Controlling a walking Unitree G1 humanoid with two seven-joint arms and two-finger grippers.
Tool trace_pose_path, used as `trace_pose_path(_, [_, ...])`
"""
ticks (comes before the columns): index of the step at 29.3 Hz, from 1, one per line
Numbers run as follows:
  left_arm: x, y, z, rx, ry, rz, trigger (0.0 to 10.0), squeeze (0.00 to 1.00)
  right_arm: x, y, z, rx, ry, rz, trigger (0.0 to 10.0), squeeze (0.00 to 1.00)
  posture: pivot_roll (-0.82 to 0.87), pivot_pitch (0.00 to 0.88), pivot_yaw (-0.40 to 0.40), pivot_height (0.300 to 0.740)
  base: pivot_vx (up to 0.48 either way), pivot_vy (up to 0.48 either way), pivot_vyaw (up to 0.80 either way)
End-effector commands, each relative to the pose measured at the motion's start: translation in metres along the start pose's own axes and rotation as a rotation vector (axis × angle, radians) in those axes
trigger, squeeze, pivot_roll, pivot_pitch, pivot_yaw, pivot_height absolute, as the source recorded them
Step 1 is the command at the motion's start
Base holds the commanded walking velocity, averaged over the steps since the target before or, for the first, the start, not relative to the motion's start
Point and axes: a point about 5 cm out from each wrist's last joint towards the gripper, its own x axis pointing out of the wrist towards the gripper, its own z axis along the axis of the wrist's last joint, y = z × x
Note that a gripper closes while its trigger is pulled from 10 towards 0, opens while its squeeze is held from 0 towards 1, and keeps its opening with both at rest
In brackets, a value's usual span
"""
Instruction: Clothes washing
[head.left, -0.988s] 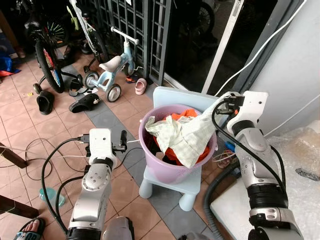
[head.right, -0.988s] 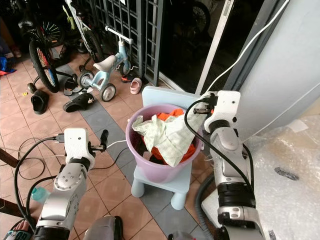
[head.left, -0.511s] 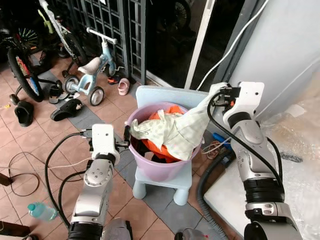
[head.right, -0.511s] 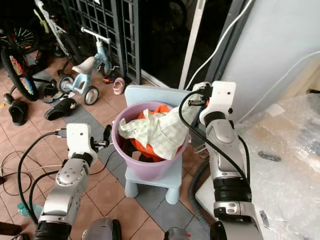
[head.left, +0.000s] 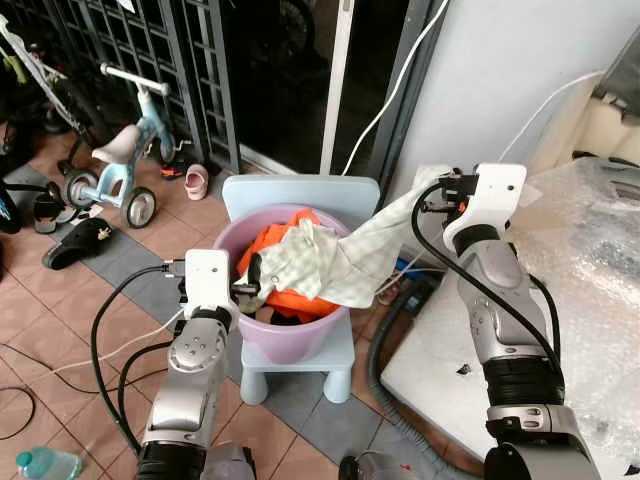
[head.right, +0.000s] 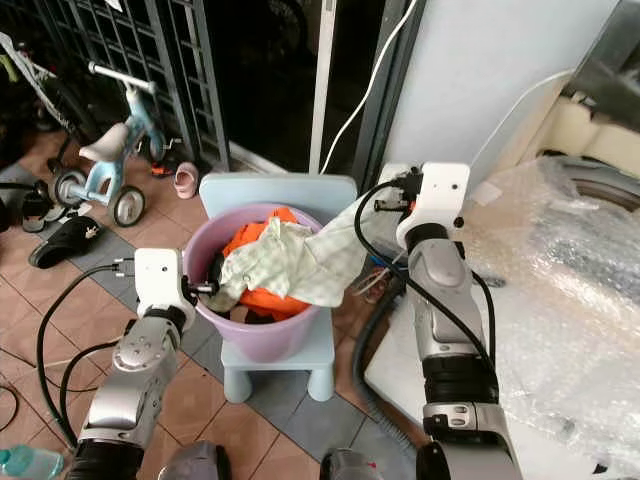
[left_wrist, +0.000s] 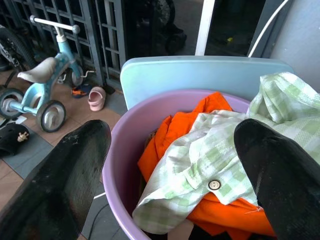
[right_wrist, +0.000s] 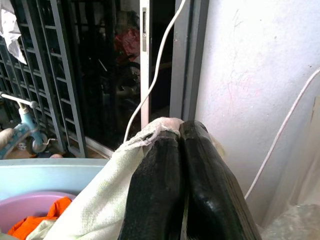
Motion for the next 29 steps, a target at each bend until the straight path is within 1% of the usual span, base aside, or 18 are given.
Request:
trace_pose_path(1, [0.002, -0.004, 0.002, -0.002, -0.005, -0.017, 10.0, 0.00, 0.006, -0.004, 0.017, -0.020, -0.069, -0.013, 10.0, 0.00, 0.01, 0.000, -0.014, 0.740, 0.000, -0.480, 0.00])
trace_pose_path(4, [0.003, -0.004, 0.002, 0.000, -0.005, -0.020, 10.0, 0.00, 0.011, -0.007, 0.022, -0.025, -0.080, -0.019, 10.0, 0.00, 0.01, 0.000, -0.015, 0.740, 0.000, -0.480, 0.00])
trace_pose_path(8, [0.002, -0.004, 0.001, -0.002, 0.002, -0.013, 10.0, 0.00, 0.016, -0.007, 0.026, -0.028, -0.092, -0.019, 10.0, 0.00, 0.02, 0.000, -0.019, 0.740, 0.000, 0.000, 0.00])
trace_pose_path(18, [0.001, -0.004, 0.000, -0.010, 0.002, -0.010, 10.0, 0.00, 0.021, -0.003, 0.029, -0.039, -0.109, -0.006, 10.0, 0.00, 0.02, 0.000, -0.027, 0.740, 0.000, 0.000, 0.00])
trace_pose_path(19, [0.001, -0.005, 0.000, -0.014, 0.004, -0.012, 10.0, 0.00, 0.026, -0.005, 0.034, -0.052, -0.122, -0.003, 10.0, 0.00, 0.02, 0.000, -0.027, 0.740, 0.000, 0.000, 0.00])
trace_pose_path(20, [0.001, -0.006, -0.001, -0.019, 0.008, -0.015, 10.0, 0.00, 0.037, -0.008, 0.045, -0.074, -0.140, 0.010, 10.0, 0.00, 0.02, 0.000, -0.027, 0.740, 0.000, 0.000, 0.00])
trace_pose_path(21, [0.001, -0.006, -0.001, -0.019, 0.008, -0.015, 10.0, 0.00, 0.037, -0.008, 0.045, -0.074, -0.140, 0.010, 10.0, 0.00, 0.02, 0.000, -0.027, 0.740, 0.000, 0.000, 0.00])
trace_pose_path(22, [0.001, -0.006, -0.001, -0.020, 0.011, -0.016, 10.0, 0.00, 0.041, -0.010, 0.049, -0.081, -0.144, 0.015, 10.0, 0.00, 0.02, 0.000, -0.026, 0.740, 0.000, 0.000, 0.00])
trace_pose_path(23, [0.002, -0.006, -0.002, -0.018, 0.014, -0.019, 10.0, 0.00, 0.051, -0.016, 0.059, -0.075, -0.145, 0.005, 10.0, 0.00, 0.02, 0.000, -0.023, 0.740, 0.000, 0.000, 0.00])
trace_pose_path(24, [0.002, -0.006, -0.002, -0.018, 0.016, -0.022, 10.0, 0.00, 0.057, -0.020, 0.066, -0.067, -0.146, -0.004, 10.0, 0.00, 0.02, 0.000, -0.023, 0.740, 0.000, 0.000, 0.00])
trace_pose_path(25, [0.003, -0.007, -0.002, -0.016, 0.014, -0.027, 10.0, 0.00, 0.066, -0.028, 0.074, -0.041, -0.113, -0.030, 10.0, 0.00, 0.01, 0.000, -0.021, 0.740, 0.000, 0.000, 0.00])
trace_pose_path(26, [0.003, -0.008, -0.001, -0.016, 0.008, -0.031, 10.0, 0.00, 0.077, -0.046, 0.087, 0.013, -0.051, -0.103, 10.0, 0.00, 0.01, 0.000, -0.021, 0.740, 0.000, 0.000, 0.00])
trace_pose_path(27, [0.003, -0.008, -0.001, -0.016, 0.008, -0.031, 10.0, 0.00, 0.077, -0.046, 0.087, 0.013, -0.051, -0.103, 10.0, 0.00, 0.01, 0.000, -0.021, 0.740, 0.000, 0.000, 0.00])
trace_pose_path(28, [0.004, -0.009, 0.000, -0.019, 0.001, -0.031, 10.0, 0.00, 0.079, -0.066, 0.100, 0.066, -0.054, -0.207, 10.0, 0.00, 0.03, 0.000, -0.033, 0.740, 0.000, 0.000, 0.00])
trace_pose_path(29, [0.004, -0.009, 0.001, -0.020, -0.005, -0.031, 10.0, 0.00, 0.079, -0.079, 0.109, 0.101, -0.069, -0.275, 10.0, 0.00, 0.03, 0.000, -0.033, 0.740, 0.000, 0.000, 0.00])
